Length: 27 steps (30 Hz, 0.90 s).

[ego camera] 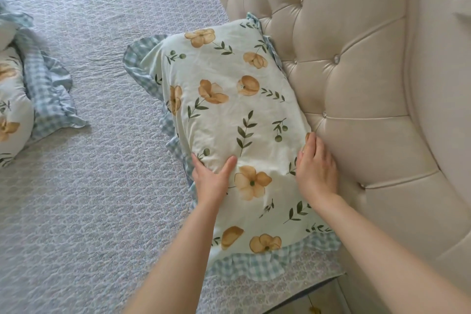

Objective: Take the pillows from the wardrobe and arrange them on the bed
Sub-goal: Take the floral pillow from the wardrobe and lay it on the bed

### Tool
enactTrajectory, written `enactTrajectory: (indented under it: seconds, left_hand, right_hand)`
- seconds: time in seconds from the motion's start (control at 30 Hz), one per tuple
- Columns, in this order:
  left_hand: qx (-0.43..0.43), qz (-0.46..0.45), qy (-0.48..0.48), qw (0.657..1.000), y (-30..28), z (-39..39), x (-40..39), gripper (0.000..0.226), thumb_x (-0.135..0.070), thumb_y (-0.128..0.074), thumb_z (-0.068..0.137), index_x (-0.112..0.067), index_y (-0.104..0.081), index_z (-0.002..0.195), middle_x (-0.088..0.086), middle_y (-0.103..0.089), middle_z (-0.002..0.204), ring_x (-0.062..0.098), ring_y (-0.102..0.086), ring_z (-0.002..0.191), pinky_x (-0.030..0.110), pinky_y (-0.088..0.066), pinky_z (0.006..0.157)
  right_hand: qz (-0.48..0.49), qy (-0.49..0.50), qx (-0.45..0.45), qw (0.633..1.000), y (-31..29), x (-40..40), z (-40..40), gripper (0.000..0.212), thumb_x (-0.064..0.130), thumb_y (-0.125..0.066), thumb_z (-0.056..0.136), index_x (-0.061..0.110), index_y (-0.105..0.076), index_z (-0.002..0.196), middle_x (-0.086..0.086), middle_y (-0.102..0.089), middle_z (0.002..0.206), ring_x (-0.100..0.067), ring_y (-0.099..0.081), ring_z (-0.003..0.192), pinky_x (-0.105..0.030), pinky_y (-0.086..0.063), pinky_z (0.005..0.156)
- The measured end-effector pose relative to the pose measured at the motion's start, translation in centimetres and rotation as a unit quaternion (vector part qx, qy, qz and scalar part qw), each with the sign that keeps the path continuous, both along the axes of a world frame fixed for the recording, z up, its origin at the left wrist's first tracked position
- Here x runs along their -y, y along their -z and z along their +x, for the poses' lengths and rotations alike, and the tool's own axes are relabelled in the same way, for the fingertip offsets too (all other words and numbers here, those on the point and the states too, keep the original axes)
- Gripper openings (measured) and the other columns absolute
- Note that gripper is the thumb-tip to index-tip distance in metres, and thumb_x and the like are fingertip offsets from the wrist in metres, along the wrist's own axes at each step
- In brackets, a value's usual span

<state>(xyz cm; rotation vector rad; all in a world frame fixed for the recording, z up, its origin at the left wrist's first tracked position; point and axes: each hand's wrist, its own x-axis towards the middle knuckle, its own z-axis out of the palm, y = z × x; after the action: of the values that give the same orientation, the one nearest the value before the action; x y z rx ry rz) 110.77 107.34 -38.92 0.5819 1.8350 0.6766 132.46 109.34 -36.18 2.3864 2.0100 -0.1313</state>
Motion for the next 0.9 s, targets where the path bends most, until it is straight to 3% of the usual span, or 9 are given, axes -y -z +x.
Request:
enactTrajectory:
  seconds: [0.13, 0.3, 0.47, 0.53, 0.6, 0.8, 0.9]
  left_hand:
    - [-0.037, 0.011, 0.048, 0.998, -0.9, 0.8, 1.9, 0.11, -0.069, -0.06, 0.081, -0.033, 0.013, 0.156, 0.007, -0.002, 0.167, 0.033, -0.012, 0.152, 0.056, -0.019, 0.117]
    - [-0.036, 0.01, 0.104, 0.994, -2.0, 0.3, 4.5, 0.103, -0.06, -0.062, 0.086, -0.031, 0.006, 0.158, 0.007, -0.013, 0.166, 0.03, -0.02, 0.15, 0.051, -0.025, 0.116]
    - [-0.063, 0.015, 0.147, 0.987, -4.1, -0.8, 7.4, 0.078, -0.03, -0.064, 0.093, -0.019, -0.022, 0.157, 0.005, -0.036, 0.158, 0.024, -0.037, 0.142, 0.043, -0.037, 0.114]
    - [-0.047, 0.023, 0.144, 0.988, -5.3, -1.5, 9.0, 0.064, -0.021, -0.062, 0.094, -0.019, -0.036, 0.152, 0.002, -0.049, 0.149, 0.018, -0.053, 0.125, 0.031, -0.053, 0.094]
    - [-0.047, 0.039, 0.136, 0.989, -6.7, -2.4, 10.8, 0.053, -0.019, -0.061, 0.095, -0.02, -0.046, 0.146, -0.001, -0.059, 0.137, 0.009, -0.057, 0.105, 0.02, -0.052, 0.077]
    - [-0.08, 0.089, 0.068, 0.991, -10.9, -6.7, 17.2, 0.033, -0.013, -0.057, 0.095, -0.019, -0.062, 0.127, -0.007, -0.069, 0.113, 0.007, -0.061, 0.107, 0.026, -0.048, 0.09]
    - [-0.1, 0.111, 0.036, 0.988, -12.5, -9.0, 21.2, 0.027, -0.011, -0.057, 0.095, -0.023, -0.064, 0.119, -0.011, -0.071, 0.104, 0.001, -0.063, 0.101, 0.022, -0.049, 0.087]
  right_hand:
    - [-0.048, -0.043, 0.01, 0.998, -0.4, 1.7, -0.2, 0.066, 0.029, -0.043, 0.097, 0.005, -0.015, 0.152, -0.025, -0.021, 0.155, -0.042, -0.028, 0.137, -0.051, -0.032, 0.108]
    - [-0.095, -0.024, -0.019, 0.995, -1.8, 3.0, -0.3, 0.066, 0.034, -0.04, 0.098, 0.014, -0.01, 0.153, -0.02, -0.01, 0.158, -0.04, -0.018, 0.142, -0.05, -0.027, 0.112]
    - [-0.105, -0.038, -0.059, 0.992, -4.0, 5.0, -1.6, 0.059, 0.038, -0.037, 0.099, 0.011, -0.023, 0.15, -0.015, -0.02, 0.157, -0.035, -0.016, 0.144, -0.046, -0.023, 0.115]
    - [-0.119, -0.077, -0.099, 0.985, -4.8, 6.4, -2.7, 0.059, 0.037, -0.036, 0.1, 0.011, -0.02, 0.151, -0.012, -0.022, 0.158, -0.029, -0.014, 0.146, -0.041, -0.017, 0.118]
    - [-0.123, -0.116, -0.139, 0.976, -5.7, 8.2, -4.2, 0.057, 0.035, -0.036, 0.101, 0.01, -0.021, 0.15, -0.009, -0.025, 0.157, -0.023, -0.016, 0.145, -0.036, -0.014, 0.117]
    - [-0.104, -0.162, -0.241, 0.951, -9.2, 14.2, -10.3, 0.051, 0.03, -0.043, 0.099, 0.01, -0.033, 0.145, -0.007, -0.042, 0.146, -0.02, -0.035, 0.136, -0.035, -0.032, 0.109]
    - [-0.102, -0.194, -0.274, 0.936, -10.8, 17.5, -13.5, 0.049, 0.03, -0.042, 0.099, 0.012, -0.035, 0.144, -0.004, -0.046, 0.141, -0.016, -0.039, 0.132, -0.031, -0.035, 0.105]
